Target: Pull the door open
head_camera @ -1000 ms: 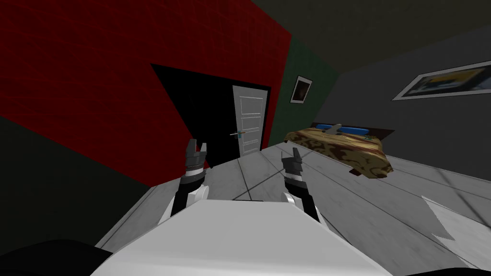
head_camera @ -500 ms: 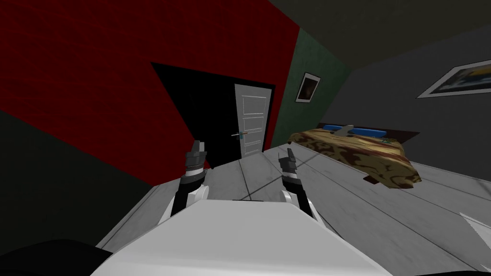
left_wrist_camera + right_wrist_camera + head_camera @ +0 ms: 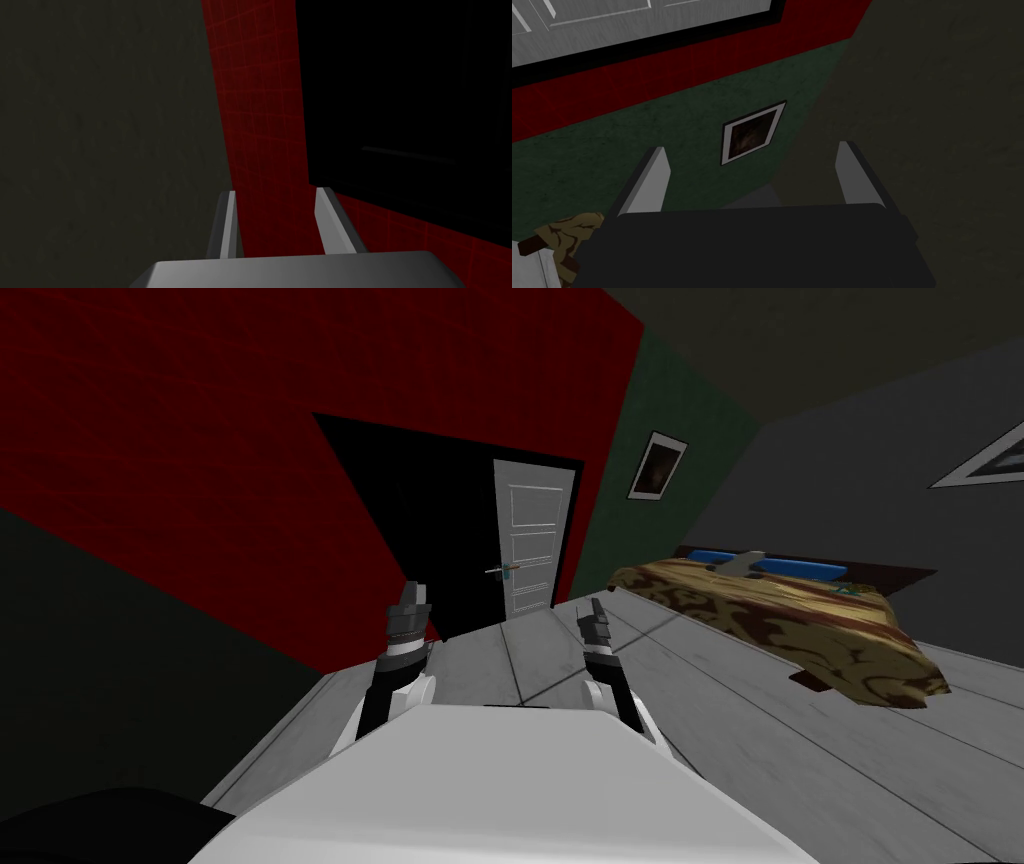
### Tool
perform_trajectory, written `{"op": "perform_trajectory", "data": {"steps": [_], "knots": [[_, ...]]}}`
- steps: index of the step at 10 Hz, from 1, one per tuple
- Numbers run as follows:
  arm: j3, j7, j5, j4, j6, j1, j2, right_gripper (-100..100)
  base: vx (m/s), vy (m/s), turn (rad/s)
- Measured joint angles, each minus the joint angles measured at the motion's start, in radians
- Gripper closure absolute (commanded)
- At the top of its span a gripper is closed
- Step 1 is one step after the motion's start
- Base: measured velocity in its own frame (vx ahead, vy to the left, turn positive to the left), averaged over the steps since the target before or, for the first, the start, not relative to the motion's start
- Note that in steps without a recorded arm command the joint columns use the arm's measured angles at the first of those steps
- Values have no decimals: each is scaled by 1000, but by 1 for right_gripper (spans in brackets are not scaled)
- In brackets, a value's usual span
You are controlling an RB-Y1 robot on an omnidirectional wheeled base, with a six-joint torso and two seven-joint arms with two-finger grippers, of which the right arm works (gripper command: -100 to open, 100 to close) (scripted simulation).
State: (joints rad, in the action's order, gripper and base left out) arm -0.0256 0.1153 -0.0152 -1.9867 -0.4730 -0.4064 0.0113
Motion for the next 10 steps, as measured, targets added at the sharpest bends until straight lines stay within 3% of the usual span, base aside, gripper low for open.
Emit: {"op": "perform_trajectory", "data": {"steps": [10], "knots": [[-50,54,80,261,3,171,46,-100,100,5,79]]}}
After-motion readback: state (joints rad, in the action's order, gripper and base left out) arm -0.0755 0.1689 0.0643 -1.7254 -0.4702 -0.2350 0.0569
